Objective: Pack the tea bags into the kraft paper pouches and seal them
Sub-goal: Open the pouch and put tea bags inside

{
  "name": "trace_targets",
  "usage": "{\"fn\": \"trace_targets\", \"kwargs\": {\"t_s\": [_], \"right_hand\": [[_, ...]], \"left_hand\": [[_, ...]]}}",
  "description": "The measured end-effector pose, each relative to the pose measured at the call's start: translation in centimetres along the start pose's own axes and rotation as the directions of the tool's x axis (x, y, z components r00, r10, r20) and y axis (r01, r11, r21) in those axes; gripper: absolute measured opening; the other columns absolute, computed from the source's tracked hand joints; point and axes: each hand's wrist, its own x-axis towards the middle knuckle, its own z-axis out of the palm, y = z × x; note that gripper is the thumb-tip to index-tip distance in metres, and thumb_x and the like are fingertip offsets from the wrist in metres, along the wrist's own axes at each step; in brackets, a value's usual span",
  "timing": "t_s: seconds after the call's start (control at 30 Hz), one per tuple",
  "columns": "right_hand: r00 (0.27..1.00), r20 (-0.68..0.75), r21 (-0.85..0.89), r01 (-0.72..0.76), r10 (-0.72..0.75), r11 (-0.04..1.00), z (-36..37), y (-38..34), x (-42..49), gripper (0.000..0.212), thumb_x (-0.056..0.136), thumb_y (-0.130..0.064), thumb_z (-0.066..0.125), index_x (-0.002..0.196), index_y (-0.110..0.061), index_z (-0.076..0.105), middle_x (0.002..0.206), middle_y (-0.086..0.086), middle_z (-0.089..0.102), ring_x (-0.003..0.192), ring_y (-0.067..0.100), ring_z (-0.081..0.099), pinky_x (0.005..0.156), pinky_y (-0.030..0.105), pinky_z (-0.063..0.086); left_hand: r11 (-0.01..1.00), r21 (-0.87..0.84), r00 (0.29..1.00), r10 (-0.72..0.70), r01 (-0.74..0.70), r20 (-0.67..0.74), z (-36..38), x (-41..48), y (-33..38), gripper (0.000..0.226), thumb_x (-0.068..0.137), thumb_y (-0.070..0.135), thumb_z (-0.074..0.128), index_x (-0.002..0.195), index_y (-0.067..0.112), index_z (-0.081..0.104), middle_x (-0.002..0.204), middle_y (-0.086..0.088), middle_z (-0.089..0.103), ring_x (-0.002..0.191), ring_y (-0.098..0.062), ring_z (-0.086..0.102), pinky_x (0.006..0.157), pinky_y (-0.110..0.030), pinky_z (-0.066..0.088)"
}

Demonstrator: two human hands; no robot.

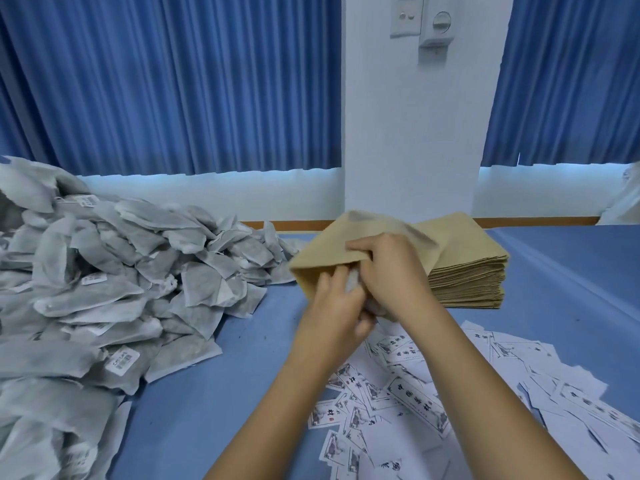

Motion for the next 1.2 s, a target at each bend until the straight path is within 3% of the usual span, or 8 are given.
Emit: {"fn": "trace_targets", "kwargs": {"t_s": [0.17,0.3,0.47,0.57,0.67,0.77,0.87,1.2], "right_hand": [[0.982,0.183,0.183,0.02,-0.054,0.983,-1.1,-1.4,-1.4,0.049,0.081,0.002,0.041,0.103,-0.025,0.075,0.116,0.0,0.069,0.089,0.012,0.06,0.071,0.019,0.045],[0.987,0.16,0.081,0.003,-0.016,0.997,-0.9,-2.1,-1.8,0.046,0.082,0.0,0.041,0.105,-0.023,0.074,0.122,0.004,0.065,0.111,0.023,0.059,0.093,0.032,0.048],[0.991,0.102,0.026,-0.091,0.088,0.996,-1.1,-2.5,-2.2,0.04,0.081,-0.002,0.047,0.102,-0.02,0.075,0.113,0.008,0.068,0.102,0.029,0.061,0.085,0.036,0.053],[0.99,0.099,-0.014,-0.099,0.1,0.995,-0.6,-3.6,-2.8,0.034,0.081,-0.004,0.05,0.102,-0.017,0.073,0.105,0.01,0.069,0.093,0.03,0.062,0.078,0.035,0.054],[0.992,0.087,-0.097,-0.08,0.089,0.992,0.3,-5.2,-3.9,0.03,0.085,-0.006,0.048,0.104,-0.013,0.07,0.102,0.011,0.066,0.089,0.031,0.06,0.072,0.031,0.05],[0.994,0.061,-0.165,-0.076,0.087,0.983,1.2,-6.7,-5.4,0.03,0.086,-0.005,0.046,0.107,-0.011,0.066,0.103,0.013,0.062,0.089,0.032,0.059,0.067,0.028,0.041],[0.994,0.053,-0.193,-0.08,0.091,0.978,1.9,-8.0,-7.0,0.023,0.086,-0.004,0.046,0.103,-0.008,0.061,0.103,0.013,0.062,0.093,0.033,0.059,0.065,0.029,0.038],[0.985,0.045,-0.111,-0.158,0.164,0.981,1.1,-7.9,-8.6,0.036,0.082,-0.006,0.046,0.106,-0.016,0.069,0.102,0.013,0.066,0.09,0.034,0.06,0.069,0.03,0.045]], "left_hand": [[0.945,0.272,0.884,-0.278,0.181,0.377,0.2,4.1,-1.6,0.043,0.101,0.017,0.037,0.143,0.01,0.033,0.149,-0.017,0.033,0.135,-0.028,0.033,0.103,-0.03,0.024],[0.928,0.324,0.799,-0.332,0.182,0.501,-0.2,3.6,-0.6,0.044,0.102,0.021,0.036,0.144,0.01,0.032,0.15,-0.015,0.033,0.136,-0.028,0.033,0.112,-0.038,0.022],[0.985,0.166,0.996,0.034,-0.047,0.08,-4.9,-0.8,0.5,0.012,0.081,0.009,0.052,0.084,0.005,0.063,0.082,-0.011,0.064,0.077,-0.03,0.061,0.056,-0.033,0.041],[0.995,0.102,0.964,0.046,-0.02,-0.26,-6.7,-5.6,-0.7,0.018,0.075,0.007,0.047,0.068,0.009,0.063,0.07,-0.001,0.061,0.072,-0.023,0.058,0.054,-0.033,0.045],[0.881,0.301,0.884,-0.226,0.364,-0.408,-6.8,-9.7,-3.1,0.013,0.069,0.005,0.056,0.08,0.007,0.063,0.092,-0.012,0.062,0.09,-0.034,0.056,0.078,-0.043,0.046],[0.444,0.44,0.602,-0.725,0.78,-0.336,-8.5,-12.9,-7.4,0.057,0.078,0.026,0.067,0.132,0.018,0.051,0.149,-0.025,0.028,0.139,-0.047,0.02,0.11,-0.062,0.014],[0.183,0.541,0.369,-0.893,0.821,-0.257,-9.3,-16.2,-10.8,0.07,0.088,0.047,0.056,0.148,0.025,0.026,0.157,-0.023,-0.005,0.14,-0.052,-0.001,0.109,-0.067,0.014],[0.276,0.487,0.42,-0.882,0.828,-0.213,-10.2,-17.0,-12.1,0.03,0.1,0.003,0.031,0.116,0.004,0.056,0.121,-0.022,0.044,0.112,-0.033,0.045,0.094,-0.041,0.038]]}}
